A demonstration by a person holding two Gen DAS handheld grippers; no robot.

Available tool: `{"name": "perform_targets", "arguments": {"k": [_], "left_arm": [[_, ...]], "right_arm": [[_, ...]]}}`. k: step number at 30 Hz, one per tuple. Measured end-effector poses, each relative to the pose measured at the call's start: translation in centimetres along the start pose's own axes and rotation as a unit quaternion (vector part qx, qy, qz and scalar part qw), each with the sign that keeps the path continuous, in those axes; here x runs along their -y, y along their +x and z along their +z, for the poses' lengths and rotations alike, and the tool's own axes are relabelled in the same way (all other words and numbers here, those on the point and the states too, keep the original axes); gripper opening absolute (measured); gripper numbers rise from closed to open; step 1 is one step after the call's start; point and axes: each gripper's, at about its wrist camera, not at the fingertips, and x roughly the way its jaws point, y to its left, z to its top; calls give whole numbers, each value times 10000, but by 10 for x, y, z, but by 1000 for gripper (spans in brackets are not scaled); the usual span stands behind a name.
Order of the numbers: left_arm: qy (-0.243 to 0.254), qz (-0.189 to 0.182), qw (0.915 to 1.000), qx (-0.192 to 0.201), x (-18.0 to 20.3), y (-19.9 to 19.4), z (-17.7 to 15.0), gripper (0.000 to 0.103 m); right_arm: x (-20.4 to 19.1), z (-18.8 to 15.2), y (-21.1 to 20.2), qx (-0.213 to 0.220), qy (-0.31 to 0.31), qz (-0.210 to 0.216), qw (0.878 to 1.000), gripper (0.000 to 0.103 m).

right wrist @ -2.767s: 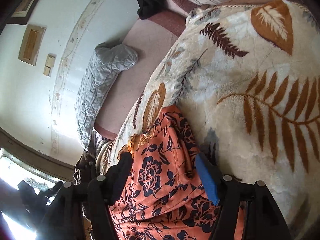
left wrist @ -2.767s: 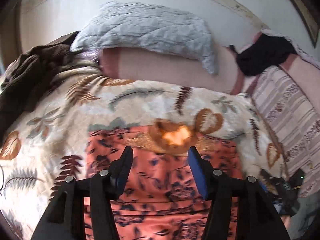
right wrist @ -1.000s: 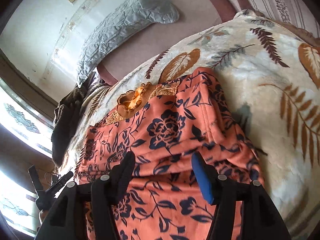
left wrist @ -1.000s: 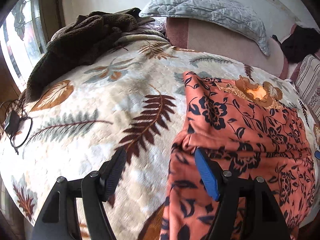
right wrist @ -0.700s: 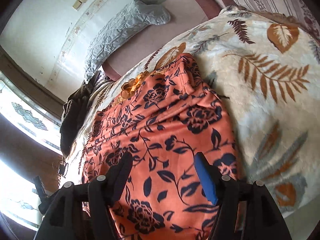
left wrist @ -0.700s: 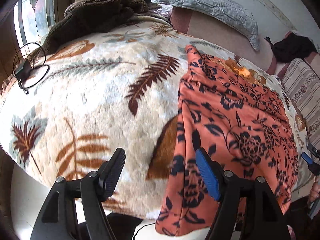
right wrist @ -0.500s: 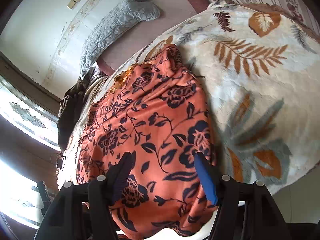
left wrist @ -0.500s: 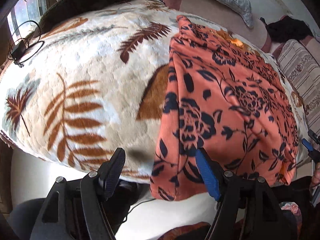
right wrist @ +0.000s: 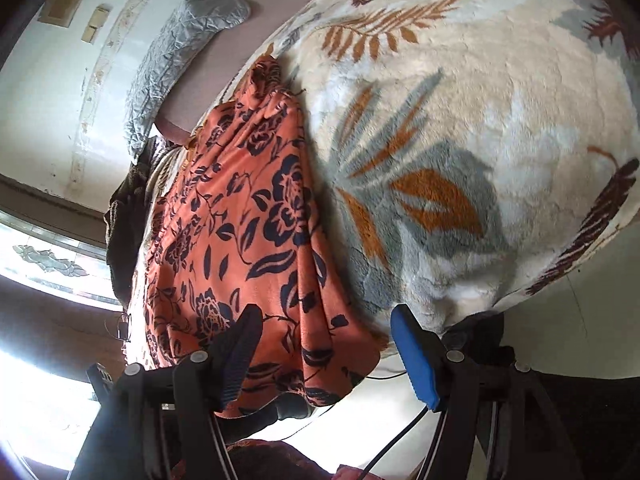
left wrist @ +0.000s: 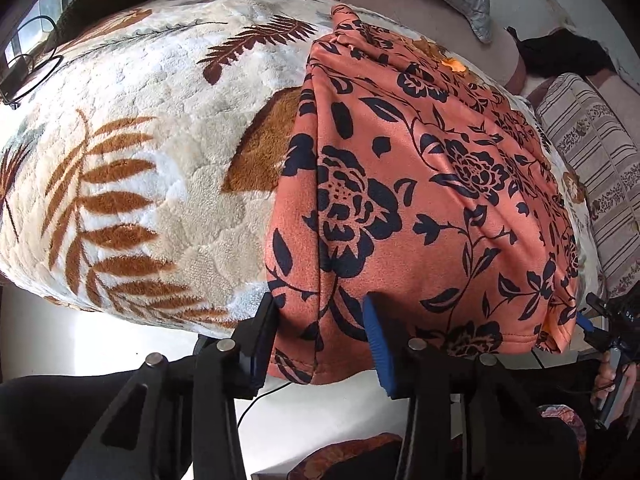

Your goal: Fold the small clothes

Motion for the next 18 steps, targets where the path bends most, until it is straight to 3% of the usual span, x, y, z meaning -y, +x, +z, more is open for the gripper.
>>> {"name": "perform_targets", "arguments": {"k": [2, 5, 8, 11, 12, 13, 14, 15, 16, 18], "left_arm": [[-181, -135, 9997, -78, -4, 2, 8, 74], [-120, -72, 9998, -141, 4, 11, 7, 79], [52, 111, 9999, -103, 12, 13, 5, 77], [33, 250, 9997, -53, 8, 10, 5, 51], [-67, 197, 9998, -26, 3, 7, 5, 35], [-147, 127, 9998, -9, -1, 3, 6, 26], [-200, -3, 9998, 6, -7, -1, 7, 7], [-268, -177, 9995, 8, -11, -5, 8, 7], [-323, -299, 9990, 45, -14, -10, 10, 7], [-332, -440, 9982, 219, -16, -27, 15, 7]], "right_arm": [[3, -3, 11, -191, 116, -22, 9997, 70], [-1, -8, 28, -371, 221, 53, 9991, 71], [-9, -18, 55, -658, 303, 10, 9974, 78], [-7, -32, 80, -924, 402, -96, 9949, 78], [-6, -34, 83, -945, 420, 10, 9946, 70], [-7, -35, 80, -883, 402, 228, 9950, 43], [-12, -34, 75, -818, 303, 429, 9953, 32], [-17, -34, 66, -656, 128, 339, 9972, 26], [-24, -36, 57, -487, -127, 172, 9986, 13], [-34, -39, 37, -174, -359, 239, 9989, 9]]}}
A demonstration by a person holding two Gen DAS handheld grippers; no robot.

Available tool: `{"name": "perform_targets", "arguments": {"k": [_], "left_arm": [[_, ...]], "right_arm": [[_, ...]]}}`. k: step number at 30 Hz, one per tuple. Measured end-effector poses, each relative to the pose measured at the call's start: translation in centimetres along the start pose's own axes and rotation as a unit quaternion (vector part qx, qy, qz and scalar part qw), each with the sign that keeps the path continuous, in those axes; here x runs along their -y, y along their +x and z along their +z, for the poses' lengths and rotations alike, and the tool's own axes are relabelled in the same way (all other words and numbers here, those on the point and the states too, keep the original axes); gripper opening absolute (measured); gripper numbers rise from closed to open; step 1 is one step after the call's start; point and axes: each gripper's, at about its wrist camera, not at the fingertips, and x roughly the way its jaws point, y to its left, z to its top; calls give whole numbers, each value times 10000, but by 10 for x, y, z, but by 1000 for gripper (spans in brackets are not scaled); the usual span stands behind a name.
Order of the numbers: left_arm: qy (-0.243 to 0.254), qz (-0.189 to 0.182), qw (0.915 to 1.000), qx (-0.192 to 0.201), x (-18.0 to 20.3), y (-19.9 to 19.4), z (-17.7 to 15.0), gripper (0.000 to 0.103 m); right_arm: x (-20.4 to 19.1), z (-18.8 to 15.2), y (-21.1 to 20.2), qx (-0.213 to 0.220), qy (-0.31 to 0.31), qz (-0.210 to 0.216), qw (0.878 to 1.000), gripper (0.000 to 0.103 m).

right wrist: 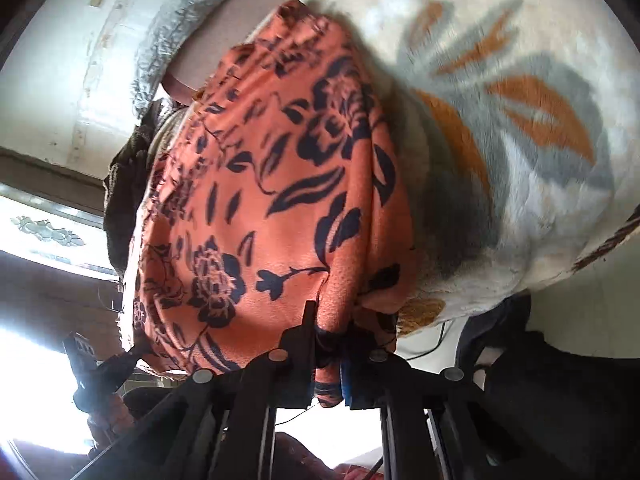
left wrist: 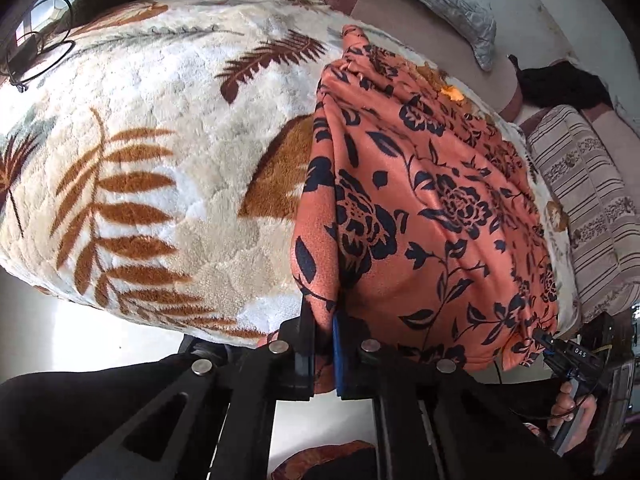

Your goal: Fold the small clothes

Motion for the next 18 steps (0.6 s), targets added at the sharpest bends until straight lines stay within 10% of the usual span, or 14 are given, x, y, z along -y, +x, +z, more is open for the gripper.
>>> {"name": "perform_targets", "arguments": {"k": [6, 13, 14, 16, 18], "left_arm": [[111, 118, 9994, 309, -11, -40, 17, 7], [-212, 503, 9976, -436, -33, 0, -1, 13], [-189, 567, 9973, -433, -32, -1, -1, 25], [-121, 584, 9975, -370, -28, -5, -2, 62], [-22, 550, 9981, -262, -21, -10, -2, 80]], "right_arm": [[-13, 1, -69, 950, -175, 874, 9915, 8], [10, 4, -60, 139, 250, 386, 9988, 14], [17, 3, -57, 55, 450, 359, 9983, 21], [31, 3, -58, 111, 769, 275, 9966, 82], [37, 3, -63, 408, 916, 251, 9946, 88]]}}
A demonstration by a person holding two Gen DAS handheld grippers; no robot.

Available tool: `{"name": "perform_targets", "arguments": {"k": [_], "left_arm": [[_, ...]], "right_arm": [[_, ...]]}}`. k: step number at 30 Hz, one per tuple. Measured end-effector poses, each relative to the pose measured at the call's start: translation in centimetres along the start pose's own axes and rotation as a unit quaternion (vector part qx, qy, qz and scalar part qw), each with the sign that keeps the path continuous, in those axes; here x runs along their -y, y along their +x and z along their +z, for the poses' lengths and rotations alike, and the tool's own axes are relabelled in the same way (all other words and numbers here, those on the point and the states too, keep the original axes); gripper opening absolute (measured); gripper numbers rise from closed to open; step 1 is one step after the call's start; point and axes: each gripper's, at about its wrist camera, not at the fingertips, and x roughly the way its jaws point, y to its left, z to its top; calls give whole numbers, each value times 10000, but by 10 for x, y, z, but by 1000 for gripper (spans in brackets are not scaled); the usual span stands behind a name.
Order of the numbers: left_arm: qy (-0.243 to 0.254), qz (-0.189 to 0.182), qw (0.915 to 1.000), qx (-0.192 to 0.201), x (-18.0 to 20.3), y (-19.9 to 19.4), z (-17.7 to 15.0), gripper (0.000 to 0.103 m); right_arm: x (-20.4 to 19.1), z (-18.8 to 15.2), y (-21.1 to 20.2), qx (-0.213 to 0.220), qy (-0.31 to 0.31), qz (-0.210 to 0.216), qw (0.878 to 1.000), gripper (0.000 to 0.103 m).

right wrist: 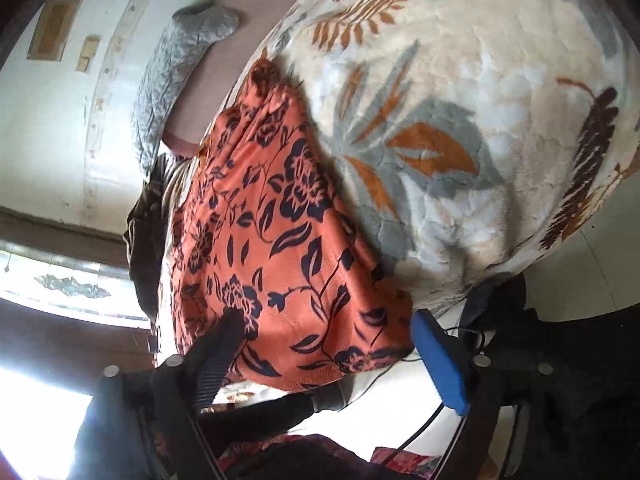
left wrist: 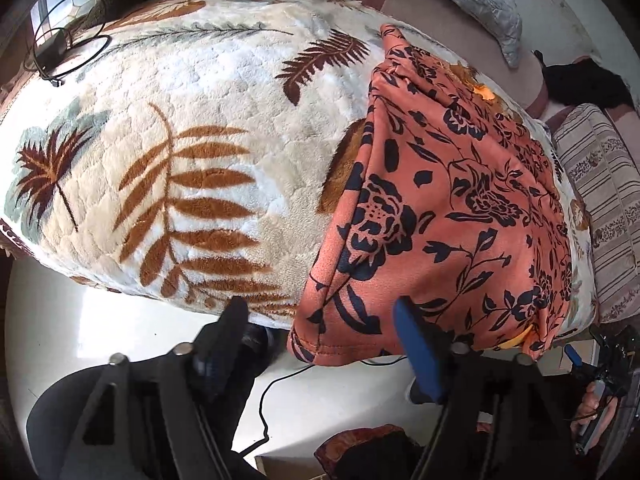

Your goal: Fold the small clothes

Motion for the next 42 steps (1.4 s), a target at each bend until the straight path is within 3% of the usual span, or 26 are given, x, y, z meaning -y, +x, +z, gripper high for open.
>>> {"name": "perform_targets", "arguments": {"k": [2, 6, 8, 12, 13, 14, 15, 16, 17, 19, 25, 28, 30, 32, 35, 36, 38, 39, 40, 42], "left_arm": [[198, -3, 9998, 4, 11, 3, 1, 81], [465, 452, 9973, -343, 23, 36, 2, 81], [363, 321, 9973, -554, 23, 52, 0, 80], [128, 33, 9985, -523, 21, 57, -1, 63], [119, -14, 9986, -508, 20, 55, -1, 58], [102, -63, 9987, -493, 17, 51, -2, 45], [107, -138, 9987, -486, 13, 47, -2, 27], [138, -262, 9985, -467, 12, 42, -1, 14], [185, -409, 9979, -457, 10, 35, -2, 8], [397, -465, 9975, -368, 14, 20, 0, 8], [529, -872, 9948, 19, 13, -30, 19, 8], [520, -880, 9946, 187, 3, -49, 24, 8], [451, -737, 9962, 119, 0, -40, 30, 8], [421, -650, 9969, -111, -5, -23, 28, 9], [365, -448, 9972, -465, -3, 8, 21, 20], [330, -293, 9975, -552, -4, 14, 20, 33], [272, -80, 9980, -572, -7, 19, 21, 51], [214, -32, 9982, -560, -9, 20, 22, 62], [154, -44, 9985, -525, -10, 19, 23, 65], [154, -143, 9988, -442, -11, 15, 24, 67]], "right_arm": [[1, 4, 4, -64, -84, 9, 9999, 88], [1, 6, 24, -317, -160, -200, 9992, 88], [0, 5, 40, -476, -183, -358, 9981, 88], [4, -1, 67, -773, -110, -345, 9963, 88], [4, -2, 72, -809, -158, -338, 9960, 82], [5, -3, 76, -824, -185, -309, 9959, 73], [5, -4, 80, -889, -236, -270, 9954, 40], [2, -7, 83, -992, -340, -288, 9941, 21], [-2, -9, 84, -1038, -476, -348, 9928, 20], [-18, -18, 75, -1046, -845, -325, 9904, 8], [-66, -14, 11, -439, -1419, 370, 9882, 7], [-78, -3, -21, -69, -1472, 667, 9868, 7], [-80, 1, -28, 39, -1520, 555, 9868, 7], [-72, 3, -22, -2, -1514, 159, 9883, 7], [-46, 4, 1, -561, -1080, -291, 9921, 11], [-38, 2, 9, -698, -934, -452, 9922, 11], [-24, 4, 16, -833, -717, -746, 9911, 24], [-18, 5, 16, -832, -612, -793, 9915, 54], [-14, 5, 15, -772, -499, -748, 9930, 87], [-10, 9, 8, -468, -384, -631, 9962, 91]]}}
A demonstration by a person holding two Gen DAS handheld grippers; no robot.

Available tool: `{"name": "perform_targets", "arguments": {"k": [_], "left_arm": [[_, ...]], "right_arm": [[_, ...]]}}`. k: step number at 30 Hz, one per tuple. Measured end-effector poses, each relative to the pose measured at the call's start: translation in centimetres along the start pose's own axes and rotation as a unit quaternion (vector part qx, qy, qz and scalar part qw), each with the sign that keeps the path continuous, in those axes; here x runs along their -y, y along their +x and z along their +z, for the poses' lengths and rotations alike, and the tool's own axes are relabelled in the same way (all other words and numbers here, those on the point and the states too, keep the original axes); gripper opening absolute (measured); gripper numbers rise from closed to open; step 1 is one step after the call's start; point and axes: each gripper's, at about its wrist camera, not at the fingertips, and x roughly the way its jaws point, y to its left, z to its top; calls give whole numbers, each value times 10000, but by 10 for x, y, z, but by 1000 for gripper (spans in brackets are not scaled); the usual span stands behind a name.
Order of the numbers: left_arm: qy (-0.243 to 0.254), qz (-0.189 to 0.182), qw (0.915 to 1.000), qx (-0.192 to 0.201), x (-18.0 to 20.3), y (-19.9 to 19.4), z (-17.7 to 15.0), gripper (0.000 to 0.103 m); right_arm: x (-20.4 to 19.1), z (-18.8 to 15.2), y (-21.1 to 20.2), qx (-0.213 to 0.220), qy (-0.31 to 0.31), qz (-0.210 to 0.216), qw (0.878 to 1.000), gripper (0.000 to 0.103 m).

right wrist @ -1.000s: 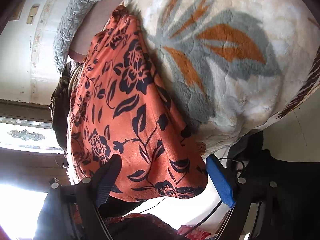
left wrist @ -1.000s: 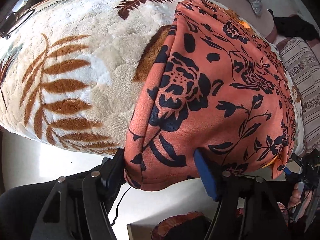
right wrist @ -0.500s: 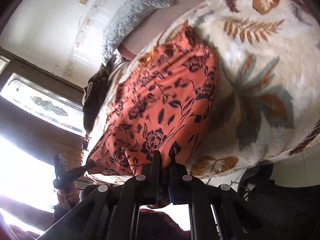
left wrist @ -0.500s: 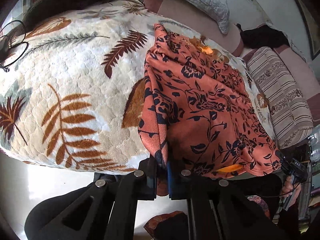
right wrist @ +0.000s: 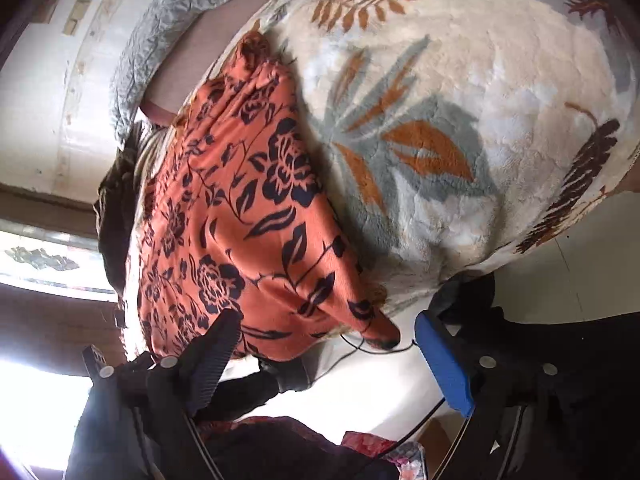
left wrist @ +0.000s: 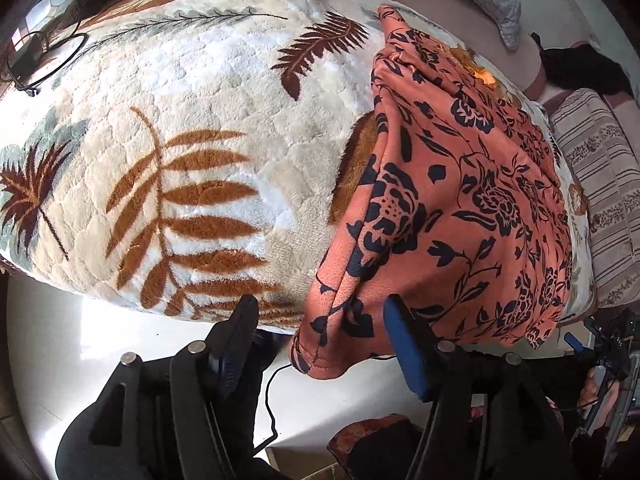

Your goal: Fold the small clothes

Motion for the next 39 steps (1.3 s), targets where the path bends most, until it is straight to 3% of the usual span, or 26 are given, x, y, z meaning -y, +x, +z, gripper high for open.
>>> {"name": "perform_targets", "arguments": {"k": [6, 10, 11, 12, 13, 14, 15, 16, 19, 24, 28, 32, 37, 39], "left_arm": [[356, 178, 9992, 30, 17, 13, 4, 69], [481, 327, 9983, 14, 22, 24, 2, 69], [549, 342, 9979, 25, 24, 23, 2, 66], [607, 329, 9976, 47, 25, 22, 1, 48], [645, 342, 9973, 41, 25, 21, 1, 38], [662, 322, 9973, 25, 24, 20, 2, 17], [647, 164, 9978, -3, 21, 17, 3, 7], [607, 30, 9981, -18, 20, 14, 5, 7], [736, -170, 9971, 22, 28, -2, 12, 6], [856, -1014, 9906, 320, 44, -51, 45, 6], [624, -1582, 9829, 701, 60, -86, 115, 6], [426, -1598, 9811, 1004, 76, -92, 207, 6], [1, -1298, 9858, 1062, 81, -30, 312, 7], [-235, -1198, 9875, 997, 77, 14, 343, 8]], "right_arm": [[-6, 18, 26, -93, -176, 7, 9998, 91], [-11, 12, 84, -689, -274, -87, 9972, 88], [-13, 8, 96, -896, -317, -104, 9954, 84], [-17, 3, 108, -1102, -459, -91, 9928, 60], [-25, -3, 113, -1214, -712, -50, 9900, 31], [-34, -6, 110, -1168, -984, -155, 9881, 23], [-44, -9, 105, -1068, -1252, -304, 9859, 14], [-52, -12, 98, -1002, -1445, -340, 9838, 9], [-72, -12, 69, -790, -1668, -89, 9828, 8], [-111, 10, 6, -131, -2096, 570, 9760, 7], [-137, 64, -34, 573, -1932, 993, 9744, 7], [-163, 145, -42, 1301, -1536, 1170, 9725, 7], [-175, 263, 0, 1732, -755, 1265, 9738, 7], [-167, 305, 46, 1659, -299, 1414, 9755, 8]]}}
